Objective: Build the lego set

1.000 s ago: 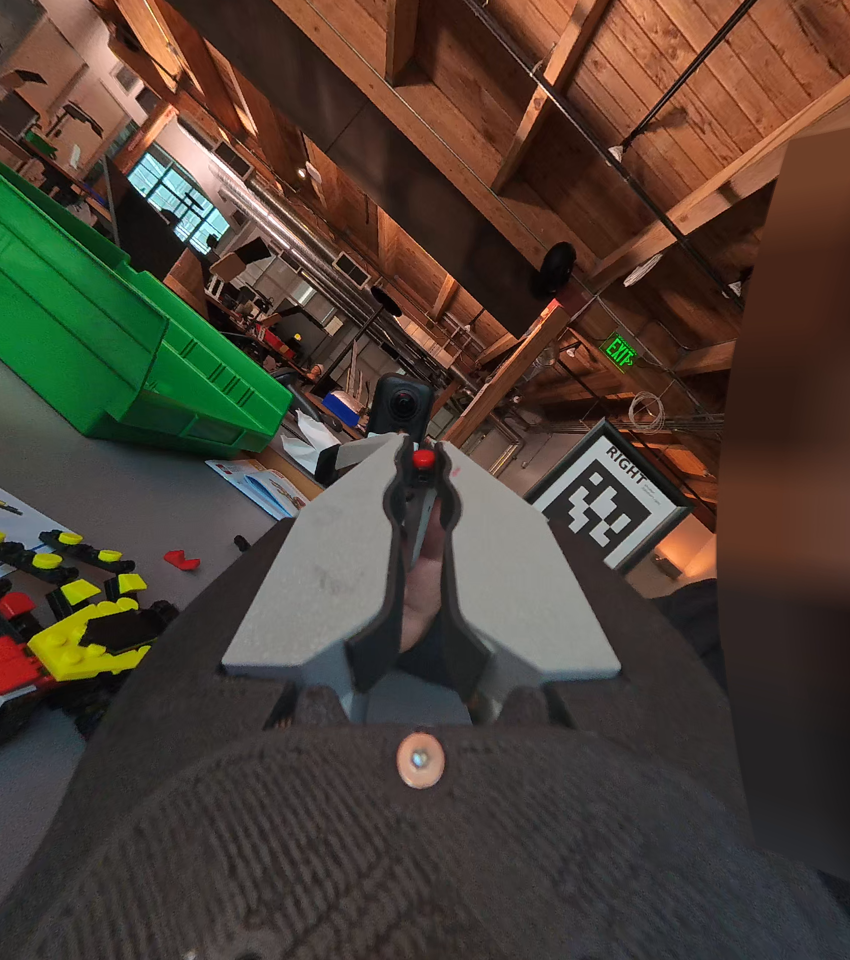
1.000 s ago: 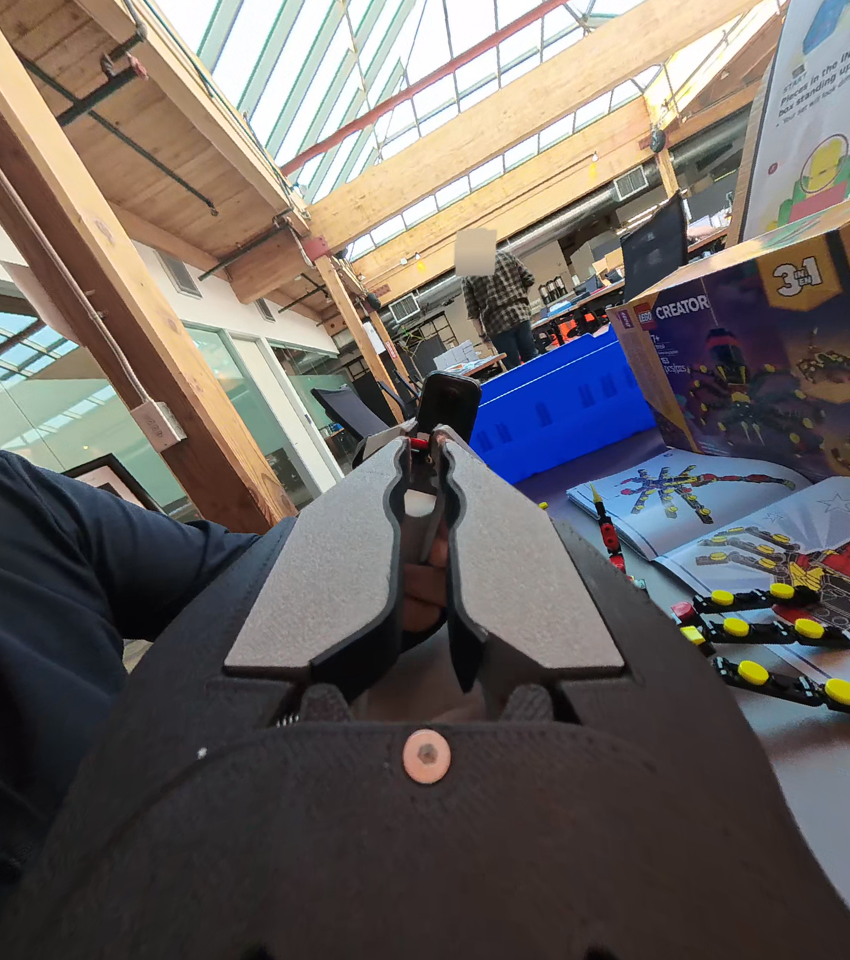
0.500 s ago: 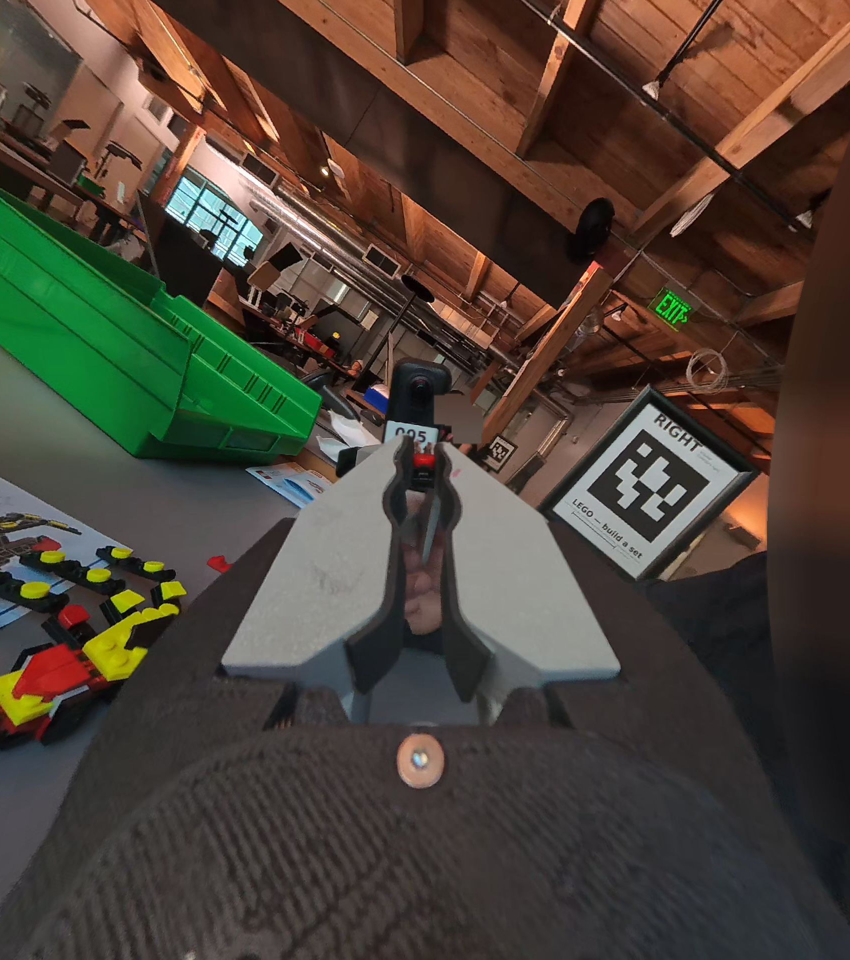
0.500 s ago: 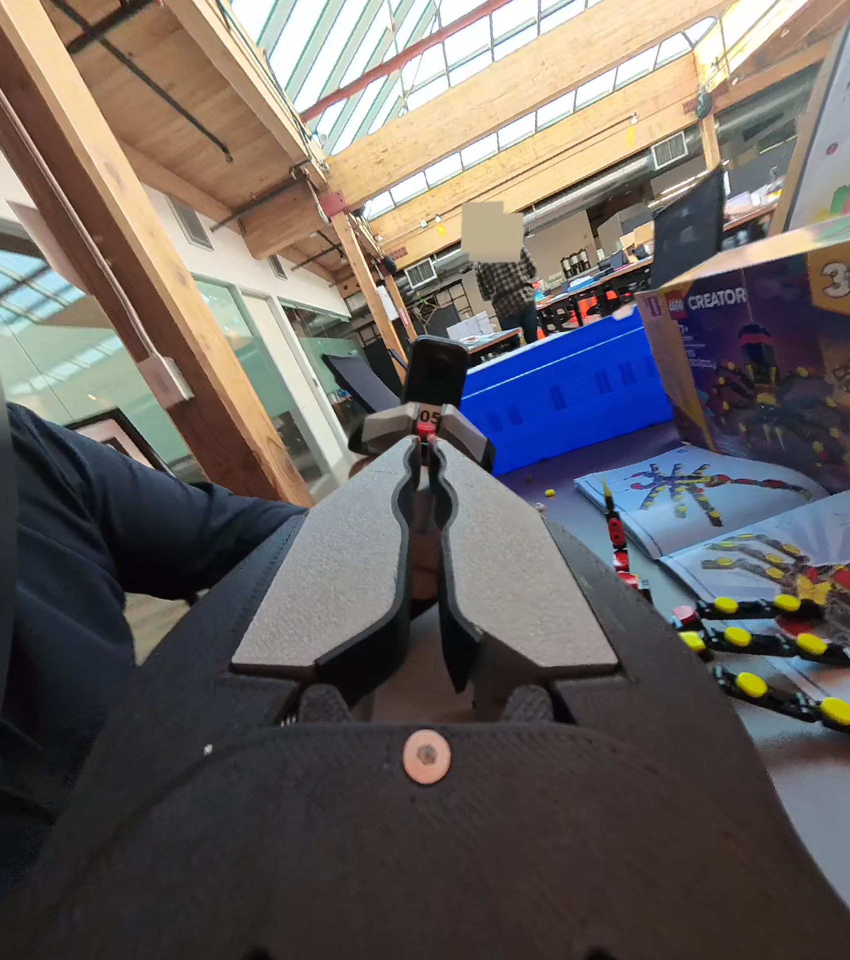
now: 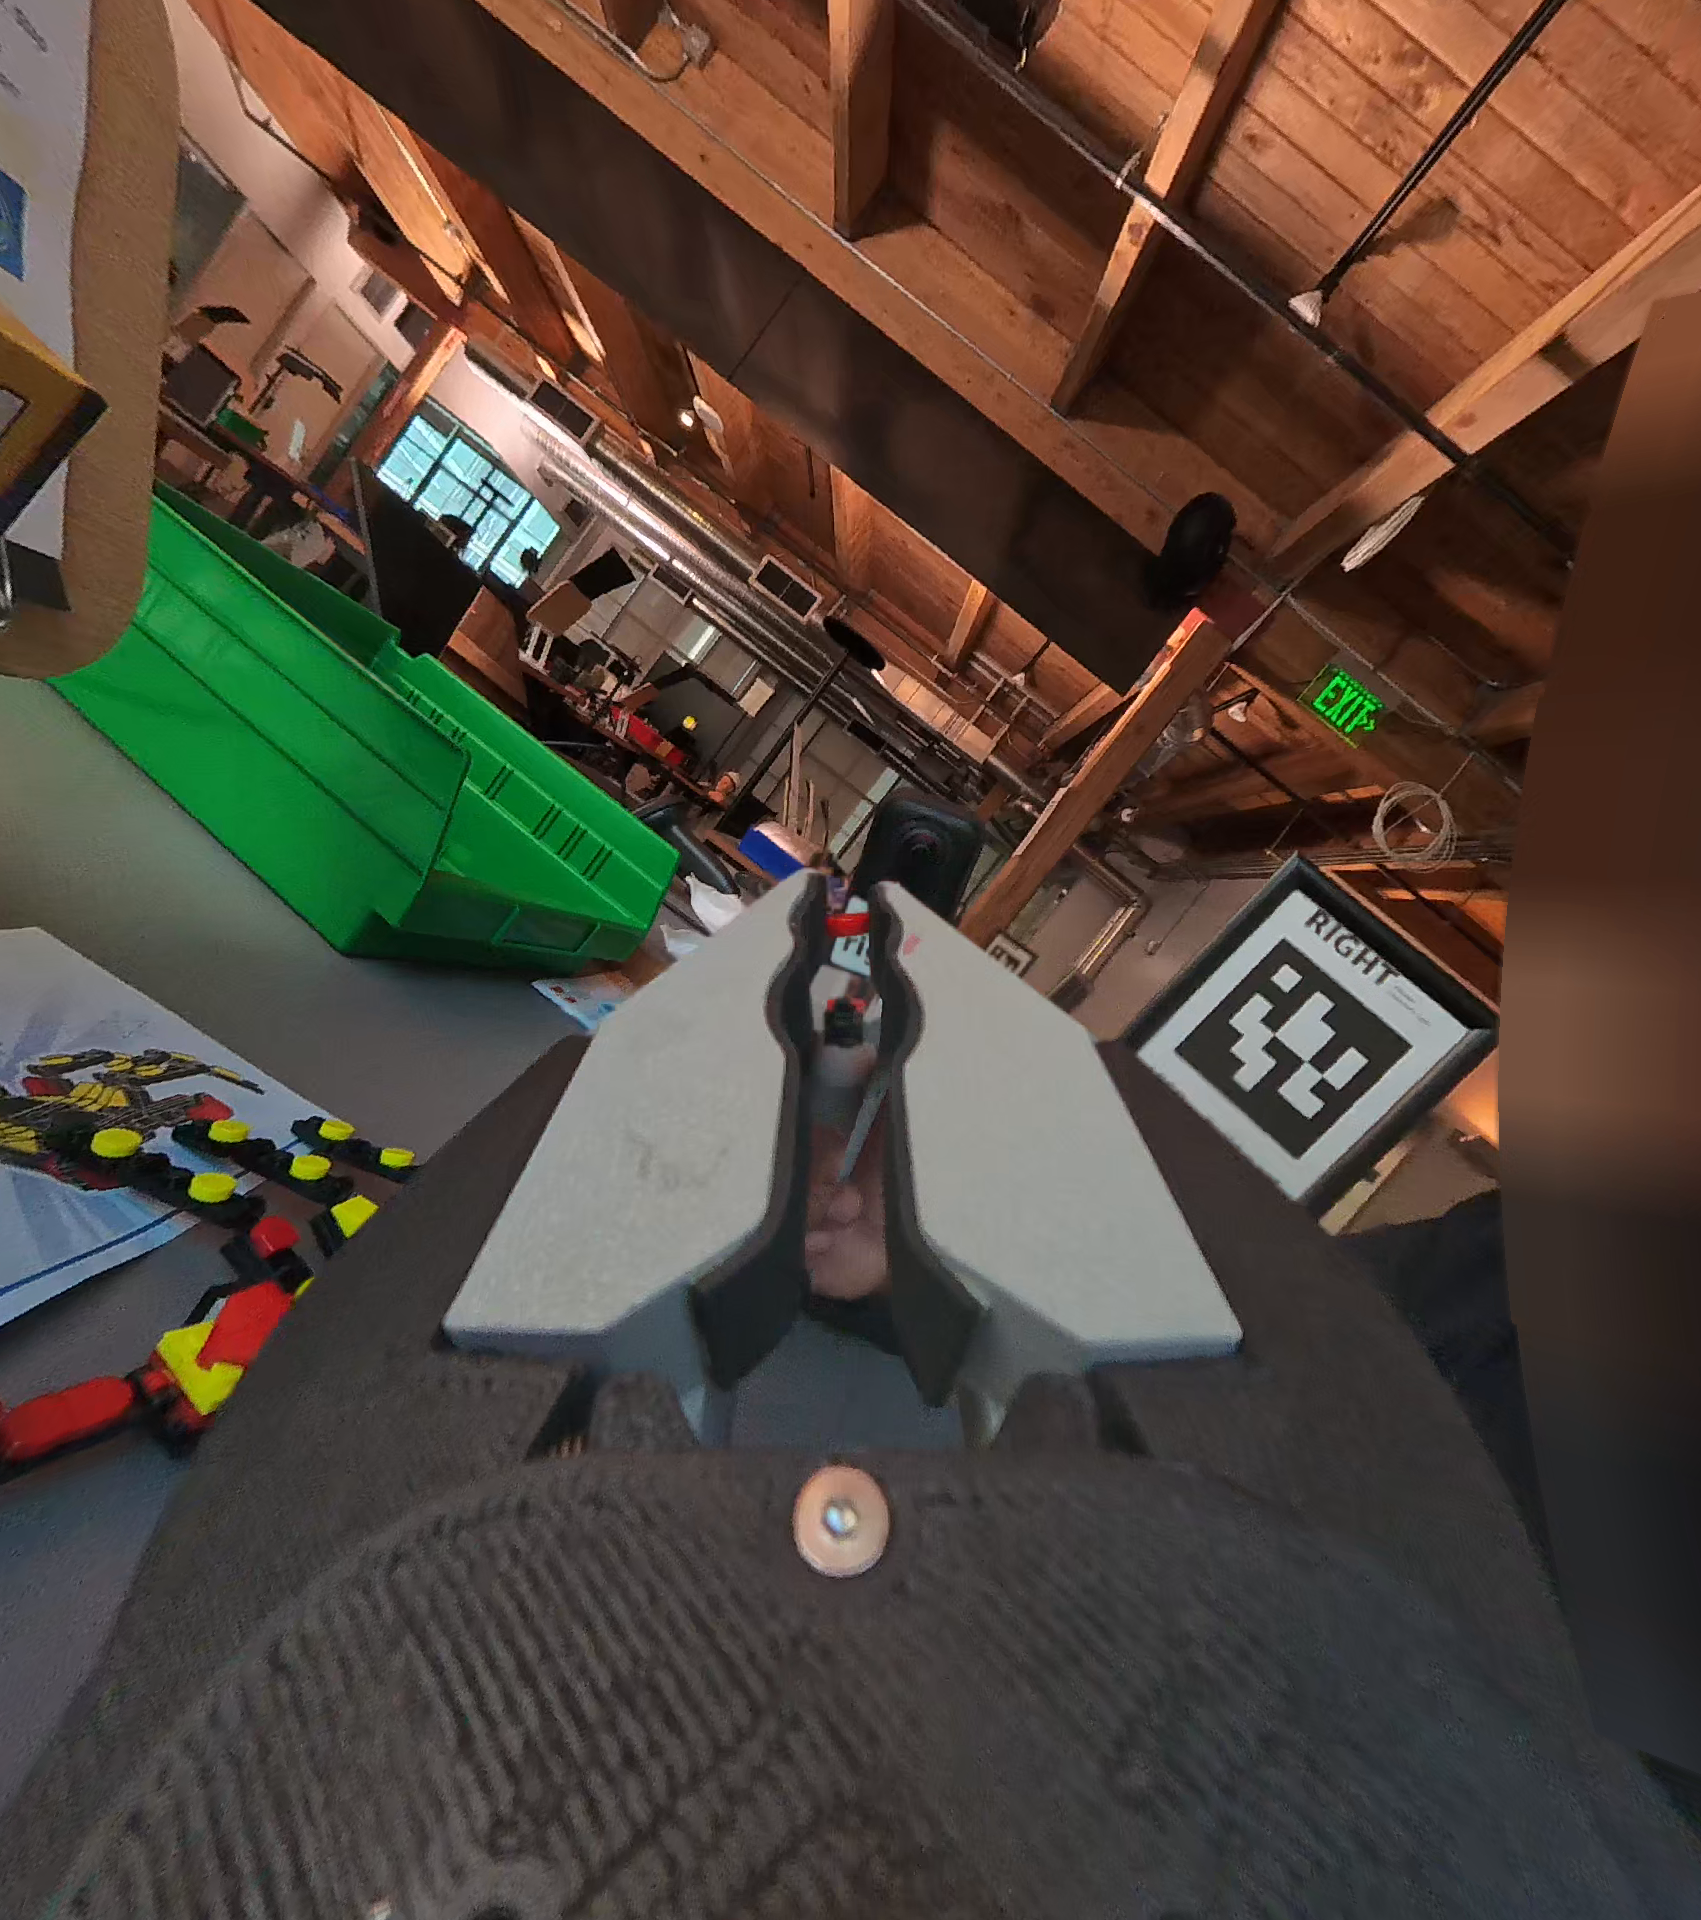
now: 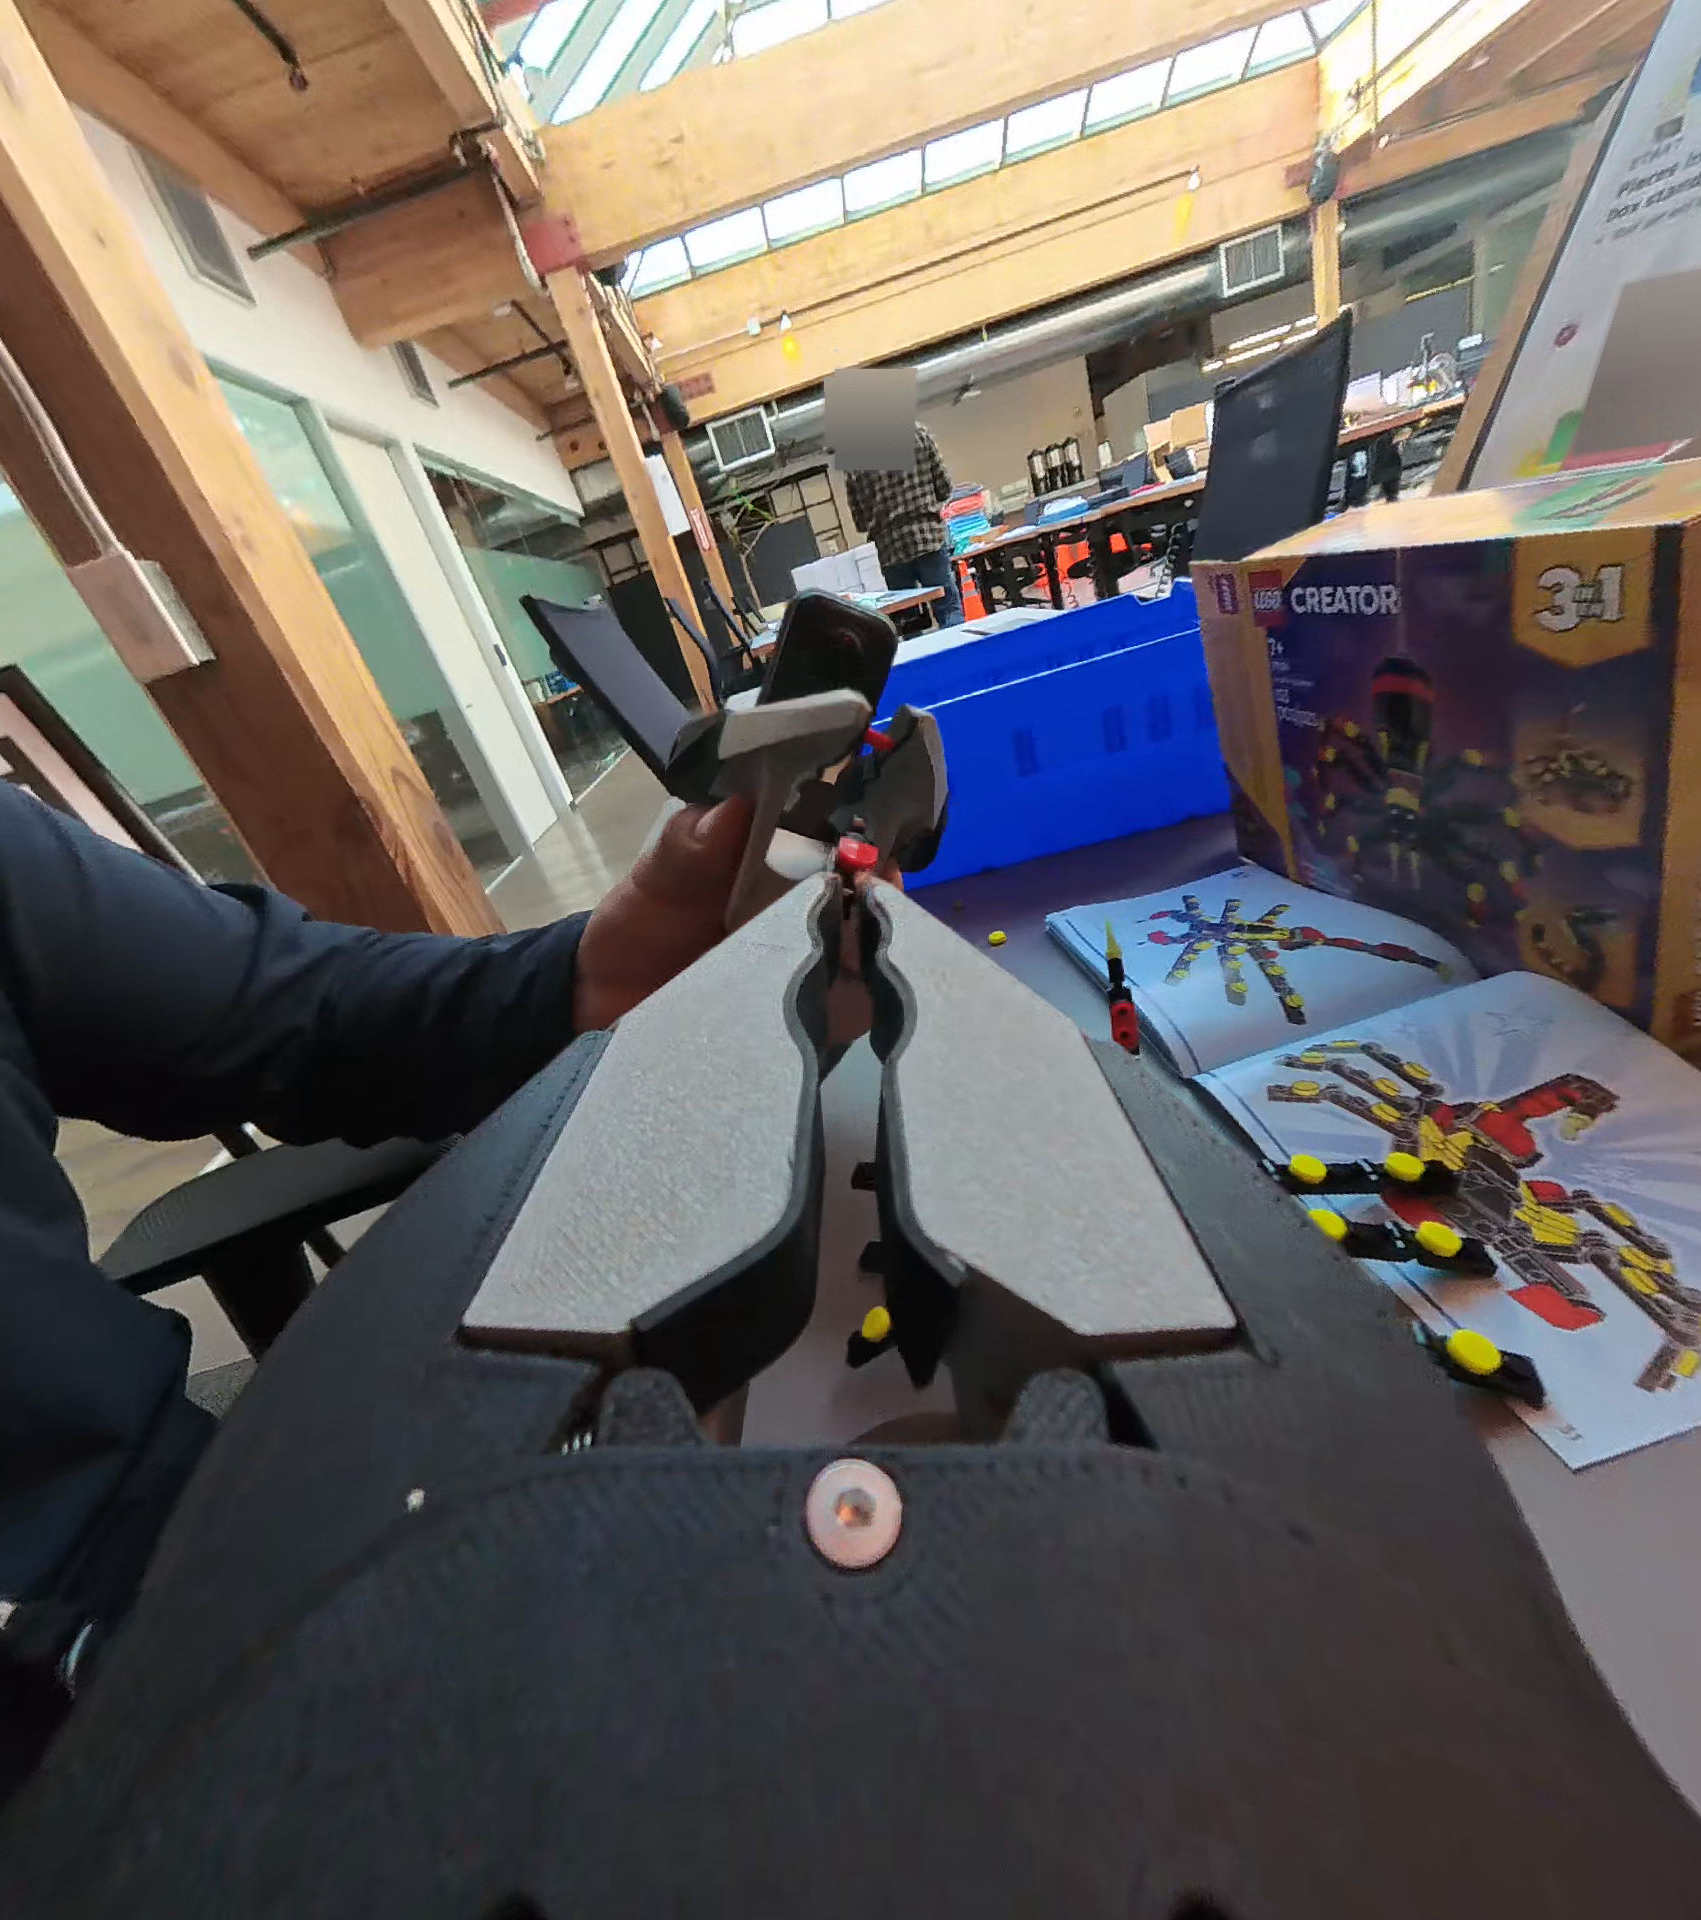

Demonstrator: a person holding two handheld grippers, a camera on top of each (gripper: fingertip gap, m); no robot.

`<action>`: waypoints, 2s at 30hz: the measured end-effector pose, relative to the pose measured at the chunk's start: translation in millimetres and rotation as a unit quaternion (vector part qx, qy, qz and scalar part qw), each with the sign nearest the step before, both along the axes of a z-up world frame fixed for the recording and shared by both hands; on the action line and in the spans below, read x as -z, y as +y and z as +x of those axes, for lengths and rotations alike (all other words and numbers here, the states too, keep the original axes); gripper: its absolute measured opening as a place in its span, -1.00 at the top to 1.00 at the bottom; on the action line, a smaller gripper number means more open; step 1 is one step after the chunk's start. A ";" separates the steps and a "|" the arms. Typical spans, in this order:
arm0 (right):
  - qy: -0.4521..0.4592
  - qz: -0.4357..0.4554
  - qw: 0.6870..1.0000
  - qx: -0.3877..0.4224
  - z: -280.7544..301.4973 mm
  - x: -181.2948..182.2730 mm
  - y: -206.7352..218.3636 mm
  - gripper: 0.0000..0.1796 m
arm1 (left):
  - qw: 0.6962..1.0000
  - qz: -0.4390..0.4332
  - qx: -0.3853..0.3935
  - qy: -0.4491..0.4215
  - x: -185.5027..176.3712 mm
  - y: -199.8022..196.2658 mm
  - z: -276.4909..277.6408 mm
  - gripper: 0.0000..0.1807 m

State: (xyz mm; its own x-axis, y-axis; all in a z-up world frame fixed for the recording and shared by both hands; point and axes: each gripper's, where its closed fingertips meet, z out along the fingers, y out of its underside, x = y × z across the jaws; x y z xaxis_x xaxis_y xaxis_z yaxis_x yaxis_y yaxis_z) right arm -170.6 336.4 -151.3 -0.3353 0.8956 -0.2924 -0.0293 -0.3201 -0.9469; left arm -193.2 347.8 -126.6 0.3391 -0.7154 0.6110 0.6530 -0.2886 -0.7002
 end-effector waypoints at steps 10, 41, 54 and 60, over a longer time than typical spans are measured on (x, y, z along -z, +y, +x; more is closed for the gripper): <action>0.001 0.040 0.999 0.033 9.6 -4.5 14.2 1.00 | 0.998 -0.023 0.033 0.041 16.1 2.3 19.1 0.95; -0.022 0.174 0.984 0.030 38.0 -12.9 25.5 1.00 | 0.834 0.101 -0.079 0.537 78.2 4.7 52.7 0.84; -0.064 0.244 0.967 -0.033 36.5 13.3 1.7 1.00 | 0.907 0.104 -0.037 0.407 47.0 -6.8 52.1 0.90; -0.050 0.206 0.976 -0.046 36.6 7.9 -0.4 1.00 | 0.928 0.099 -0.008 0.360 38.9 -11.8 55.9 0.81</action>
